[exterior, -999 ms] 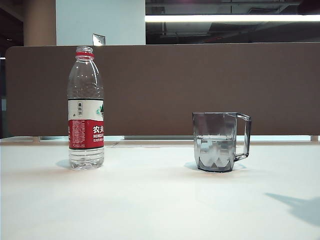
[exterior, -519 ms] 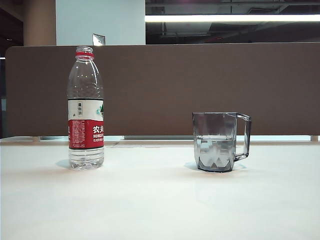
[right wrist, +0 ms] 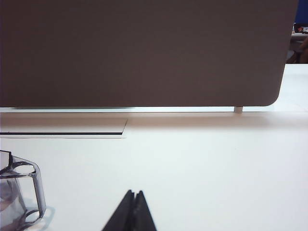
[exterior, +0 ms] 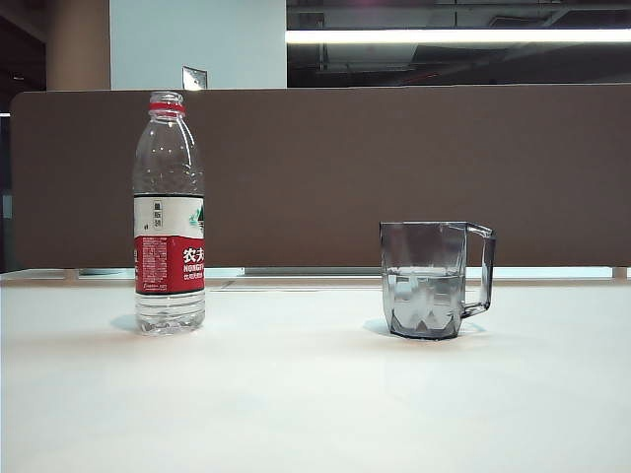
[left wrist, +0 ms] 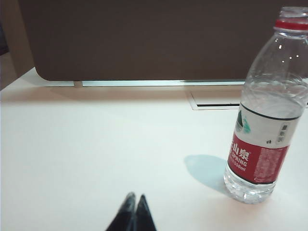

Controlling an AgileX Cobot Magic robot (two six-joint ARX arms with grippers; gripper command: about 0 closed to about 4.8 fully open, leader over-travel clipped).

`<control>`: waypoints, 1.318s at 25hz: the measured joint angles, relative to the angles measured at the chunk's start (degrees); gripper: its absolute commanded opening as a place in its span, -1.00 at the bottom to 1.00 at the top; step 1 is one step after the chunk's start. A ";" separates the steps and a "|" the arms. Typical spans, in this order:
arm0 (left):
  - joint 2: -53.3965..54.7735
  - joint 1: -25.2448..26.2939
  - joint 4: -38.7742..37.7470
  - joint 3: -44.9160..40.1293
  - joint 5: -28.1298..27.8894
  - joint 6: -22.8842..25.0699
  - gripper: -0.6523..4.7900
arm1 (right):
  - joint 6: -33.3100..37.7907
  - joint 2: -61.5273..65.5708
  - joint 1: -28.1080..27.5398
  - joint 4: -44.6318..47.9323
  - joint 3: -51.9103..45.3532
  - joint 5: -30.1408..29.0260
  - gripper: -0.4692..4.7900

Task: Pick up the mineral water bottle with the left hand on the table and pour water into the mug until it's half full.

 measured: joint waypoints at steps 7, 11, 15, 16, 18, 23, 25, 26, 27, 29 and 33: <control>0.00 0.00 -0.02 0.00 0.00 0.00 -0.78 | 0.00 0.00 1.68 2.49 -0.42 4.00 -0.82; 0.00 0.00 0.00 0.00 0.00 0.00 -0.78 | 0.00 0.00 3.56 2.45 -0.42 6.58 -0.82; 0.00 0.00 0.00 0.00 -0.02 0.00 -0.78 | 0.00 0.00 3.17 2.29 -0.42 4.09 -0.82; 0.00 0.00 0.00 0.00 0.00 0.00 -0.78 | 0.00 0.00 3.06 1.81 -0.42 4.09 -0.82; 0.00 0.00 0.00 0.00 0.00 0.00 -0.78 | 0.00 0.00 3.02 1.20 -0.42 4.09 -0.82; 0.00 0.00 0.00 0.00 -0.02 0.00 -0.78 | 0.00 0.00 3.02 0.96 -0.42 4.09 -0.82; 0.00 0.00 0.00 0.00 0.00 0.00 -0.78 | 0.00 0.00 3.02 0.96 -0.42 4.09 -0.82; 0.00 0.00 0.00 0.00 0.00 0.00 -0.78 | 0.00 0.00 3.02 0.96 -0.42 4.09 -0.82; 0.00 0.00 0.00 0.00 0.00 0.00 -0.78 | 0.00 0.00 3.02 0.87 -0.42 4.09 -0.82; 0.00 0.00 0.00 0.00 0.00 0.00 -0.78 | 0.00 0.00 3.02 0.52 -0.42 4.09 -0.82; 0.00 0.00 -0.02 0.00 0.00 0.00 -0.78 | 0.00 0.00 3.02 0.44 -0.42 4.09 -0.82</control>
